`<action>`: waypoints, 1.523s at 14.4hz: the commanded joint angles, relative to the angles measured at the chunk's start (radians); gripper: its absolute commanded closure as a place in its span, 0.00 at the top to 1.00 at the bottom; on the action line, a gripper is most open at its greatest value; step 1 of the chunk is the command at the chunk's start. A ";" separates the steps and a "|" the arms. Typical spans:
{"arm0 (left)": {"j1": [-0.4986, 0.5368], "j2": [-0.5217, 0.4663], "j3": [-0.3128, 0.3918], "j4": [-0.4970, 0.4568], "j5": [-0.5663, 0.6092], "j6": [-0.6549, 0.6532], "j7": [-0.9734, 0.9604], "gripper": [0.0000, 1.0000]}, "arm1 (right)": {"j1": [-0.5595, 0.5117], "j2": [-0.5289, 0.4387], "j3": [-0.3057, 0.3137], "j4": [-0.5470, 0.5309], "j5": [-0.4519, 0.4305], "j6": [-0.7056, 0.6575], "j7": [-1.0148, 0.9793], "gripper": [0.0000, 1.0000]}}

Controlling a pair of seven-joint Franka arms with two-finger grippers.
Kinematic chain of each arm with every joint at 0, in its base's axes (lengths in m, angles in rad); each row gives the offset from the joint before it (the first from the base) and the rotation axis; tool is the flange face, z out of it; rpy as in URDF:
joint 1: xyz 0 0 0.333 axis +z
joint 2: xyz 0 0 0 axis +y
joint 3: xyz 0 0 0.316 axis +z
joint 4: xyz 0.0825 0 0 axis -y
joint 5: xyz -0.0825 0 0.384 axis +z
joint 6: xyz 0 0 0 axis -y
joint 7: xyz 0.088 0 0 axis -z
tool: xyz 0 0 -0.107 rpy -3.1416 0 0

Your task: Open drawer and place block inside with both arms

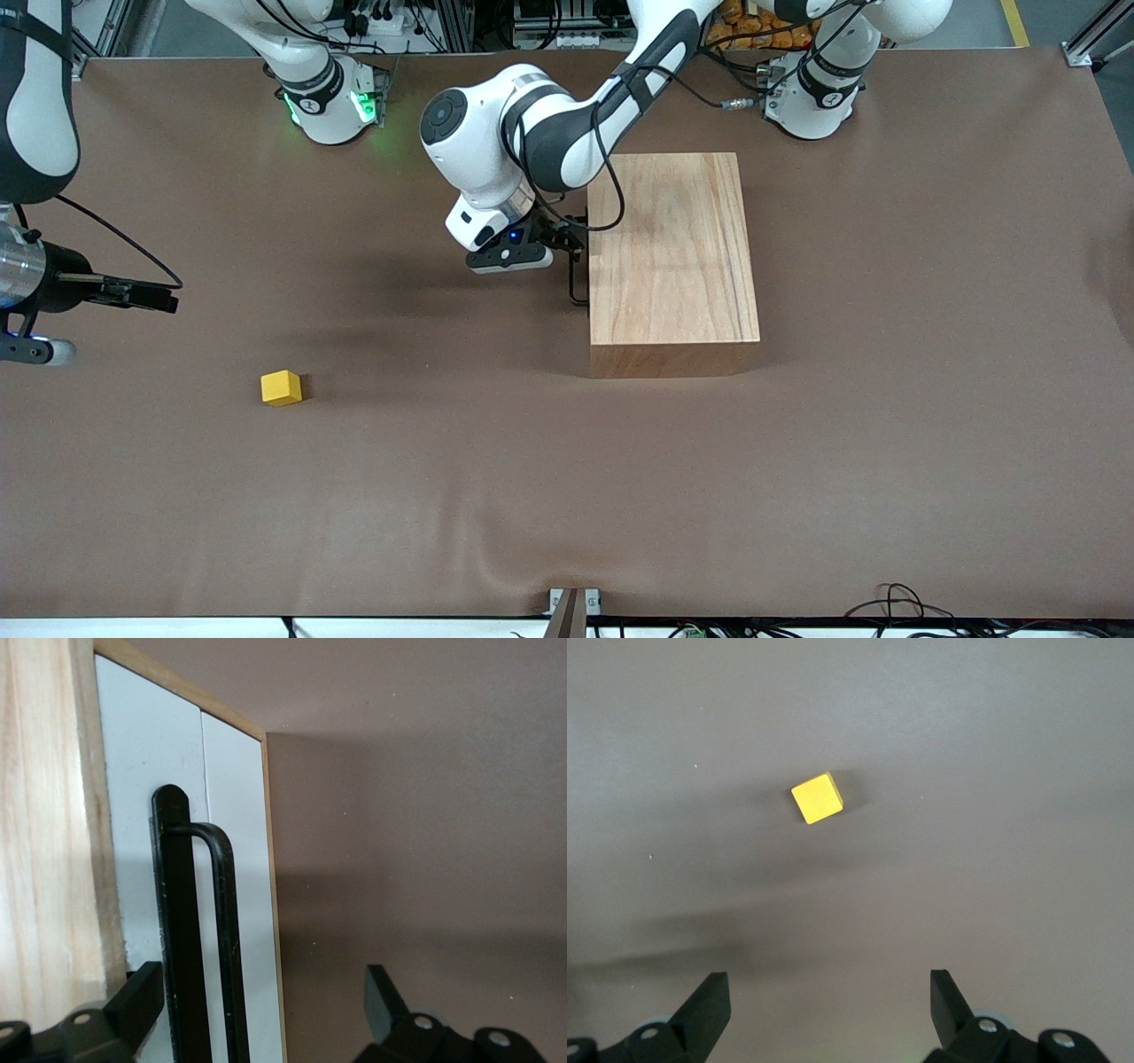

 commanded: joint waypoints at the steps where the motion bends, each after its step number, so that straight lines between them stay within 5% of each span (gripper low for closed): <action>1: -0.007 0.019 0.010 0.019 0.019 -0.017 0.015 1.00 | -0.055 -0.002 0.015 -0.001 0.015 0.012 -0.017 1.00; 12: -0.007 0.071 0.007 0.020 -0.010 0.036 0.014 1.00 | -0.040 -0.005 0.020 -0.093 0.017 0.117 -0.043 1.00; 22: -0.007 0.104 -0.047 0.028 -0.030 0.255 0.014 1.00 | -0.046 -0.020 0.021 -0.164 0.019 0.215 -0.104 1.00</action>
